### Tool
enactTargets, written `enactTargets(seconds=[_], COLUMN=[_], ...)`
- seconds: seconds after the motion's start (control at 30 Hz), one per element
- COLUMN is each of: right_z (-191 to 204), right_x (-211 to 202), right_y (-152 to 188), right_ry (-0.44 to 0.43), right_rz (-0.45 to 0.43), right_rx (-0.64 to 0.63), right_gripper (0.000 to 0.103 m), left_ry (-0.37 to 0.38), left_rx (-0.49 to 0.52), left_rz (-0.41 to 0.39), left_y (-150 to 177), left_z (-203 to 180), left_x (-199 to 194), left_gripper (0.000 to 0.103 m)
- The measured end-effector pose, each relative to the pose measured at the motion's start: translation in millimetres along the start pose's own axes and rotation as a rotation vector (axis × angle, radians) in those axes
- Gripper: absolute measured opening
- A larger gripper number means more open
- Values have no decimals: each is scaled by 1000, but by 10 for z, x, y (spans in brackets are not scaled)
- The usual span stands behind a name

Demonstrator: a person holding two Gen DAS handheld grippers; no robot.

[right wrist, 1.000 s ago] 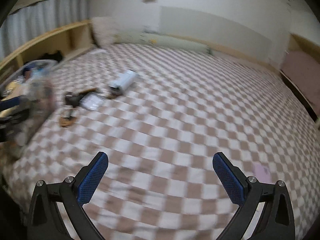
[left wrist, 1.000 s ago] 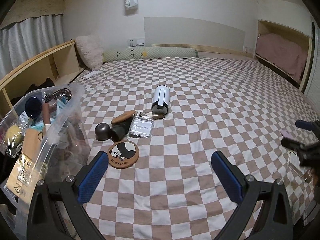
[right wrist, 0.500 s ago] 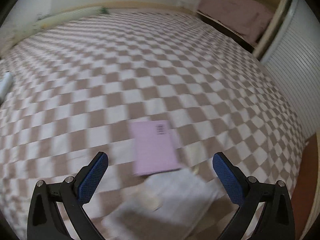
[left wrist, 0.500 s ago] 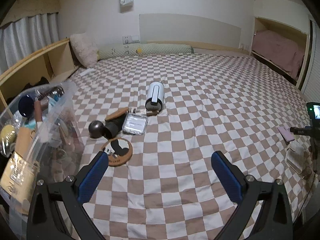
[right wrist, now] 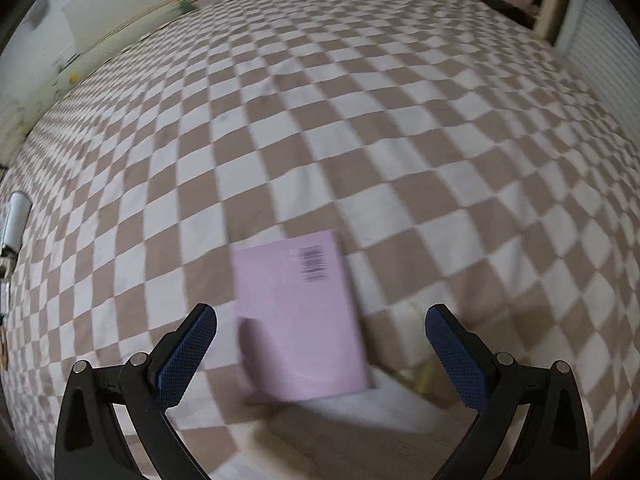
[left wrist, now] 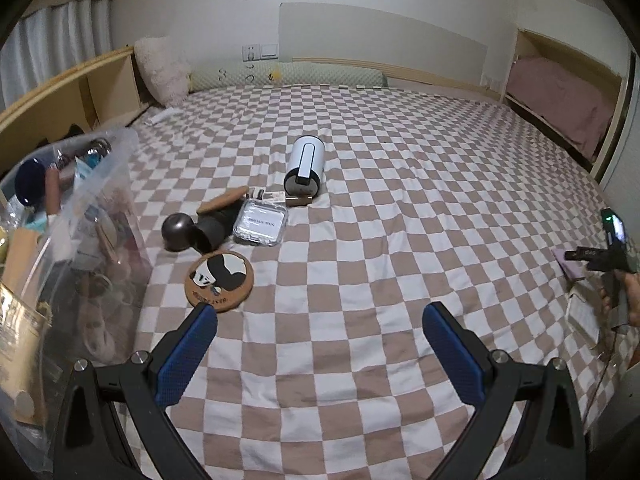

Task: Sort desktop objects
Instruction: 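Lower the right tool onto the pink booklet and close it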

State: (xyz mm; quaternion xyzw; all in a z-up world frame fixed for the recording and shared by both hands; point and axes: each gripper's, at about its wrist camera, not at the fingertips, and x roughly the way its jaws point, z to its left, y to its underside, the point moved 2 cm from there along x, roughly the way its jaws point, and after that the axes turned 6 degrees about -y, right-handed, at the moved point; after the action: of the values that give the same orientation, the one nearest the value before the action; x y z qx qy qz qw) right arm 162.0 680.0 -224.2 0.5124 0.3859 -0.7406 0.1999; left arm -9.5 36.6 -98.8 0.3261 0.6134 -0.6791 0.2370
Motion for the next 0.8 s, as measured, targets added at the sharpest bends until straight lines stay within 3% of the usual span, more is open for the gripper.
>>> enactTargets(seconds=[0.1,0.13,0.17,0.23,0.27,0.37,0.43,0.57,0.67,0.8], right_z=[261,392,520,791,918,1273,1485,1836,1688,1093], right_x=[75,109,146,185,186,149,153,59,-22,-63], right_y=[28,62,108,219,269,424,554,702,551,301], right_ry=[-15,-9,-5,49,49,-13,-81,-99,-58,32], right_rz=[24,37,55,55,56,69,103,104,64,17], right_rx=[-90,-140,-184,-277,-322,-404,-422,-501,-397,-215], right_gripper=[101,90,70,64,56,37,35,35,35,35], left_ry=[-4,-4,-3,-4,-6,-13,-15,-14,-13,-11], left_rx=[4,5,6,8,11,27,36,41,45,45], left_rz=[1,2,3,3,1,-9,-15,-24,-27,-28], left_y=[8,13,18,24,28,44,51,62,74,76], left_z=[0,1,1,-1,-2,-9,-8,11,27,48], left_x=[4,3,0,-15,-23,-62,-77,-115,-131,-130], left_gripper=[103,103,103,103,103,103,103,103,103,103])
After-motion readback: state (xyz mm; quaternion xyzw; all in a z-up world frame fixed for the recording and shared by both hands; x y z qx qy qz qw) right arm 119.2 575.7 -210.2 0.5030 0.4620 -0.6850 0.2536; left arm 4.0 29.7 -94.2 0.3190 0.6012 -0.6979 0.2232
